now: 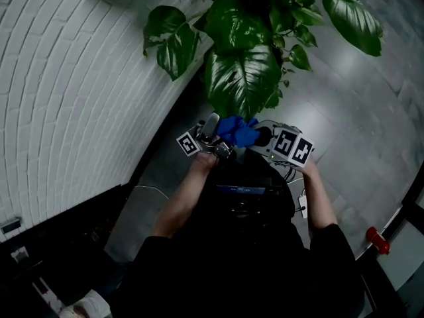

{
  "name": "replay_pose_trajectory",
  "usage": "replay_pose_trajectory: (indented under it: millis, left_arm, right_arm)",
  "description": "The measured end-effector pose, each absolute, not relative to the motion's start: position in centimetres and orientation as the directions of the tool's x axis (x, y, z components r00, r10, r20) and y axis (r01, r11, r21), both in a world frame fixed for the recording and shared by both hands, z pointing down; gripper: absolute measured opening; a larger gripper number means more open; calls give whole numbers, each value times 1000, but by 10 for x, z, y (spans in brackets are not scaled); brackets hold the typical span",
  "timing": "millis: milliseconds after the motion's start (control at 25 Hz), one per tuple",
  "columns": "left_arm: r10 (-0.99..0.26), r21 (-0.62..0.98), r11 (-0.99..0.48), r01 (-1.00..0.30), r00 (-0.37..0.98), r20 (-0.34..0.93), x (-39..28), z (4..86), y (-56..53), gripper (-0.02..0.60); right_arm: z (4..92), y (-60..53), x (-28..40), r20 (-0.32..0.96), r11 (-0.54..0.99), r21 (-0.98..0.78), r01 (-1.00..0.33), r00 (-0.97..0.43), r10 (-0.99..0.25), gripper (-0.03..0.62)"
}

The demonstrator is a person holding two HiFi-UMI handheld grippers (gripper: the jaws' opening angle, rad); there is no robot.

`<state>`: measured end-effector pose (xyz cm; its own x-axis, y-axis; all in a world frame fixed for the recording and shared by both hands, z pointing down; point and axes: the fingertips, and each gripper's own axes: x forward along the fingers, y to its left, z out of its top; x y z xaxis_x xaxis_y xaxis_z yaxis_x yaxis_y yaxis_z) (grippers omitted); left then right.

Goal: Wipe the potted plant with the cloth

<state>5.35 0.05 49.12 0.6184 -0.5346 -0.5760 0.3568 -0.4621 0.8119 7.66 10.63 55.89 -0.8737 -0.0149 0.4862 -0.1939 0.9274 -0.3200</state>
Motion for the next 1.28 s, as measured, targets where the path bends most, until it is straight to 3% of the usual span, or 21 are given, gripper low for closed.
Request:
replay_pose_trajectory:
  millis: [80,160,320,400,520,720,920,1280]
  left_arm:
    - [-540,815,-453,362,616,-574,53,494,1,434]
    - [-549,820,-440,366,613,-568,52,498,3,434]
    - [-545,835,-410,367,636,-547,57,508,10,434]
    - [-529,842,-389,374,657,-537,63,511,16,434]
    - [-495,839,-363,405,680,-542,75,509,24,434]
    - [-450,811,-334,480,675,-584,89,497,30,434]
    - [-432,789,-320,525,660,-614,90,488,33,434]
    - [-450,773,-309,554,631,-632,56,489,35,434]
  right_arm:
    - [558,112,87,434,913,-365,-179,-901,-3,107]
    - [538,107,106,303,891,-420,-170,-952,-39,107]
    - [468,70,162,-44,859,-475,-190,-970,-238,107]
    - [452,50,183,-93,844,-466,-264,-935,-343,107]
    - [455,35,189,-49,825,-440,-356,-907,-418,107]
    - [467,43,174,-14,815,-421,-399,-895,-445,107]
    - [516,83,132,236,852,-307,-424,-901,-363,107]
    - [558,151,86,393,863,-290,-414,-874,-287,107]
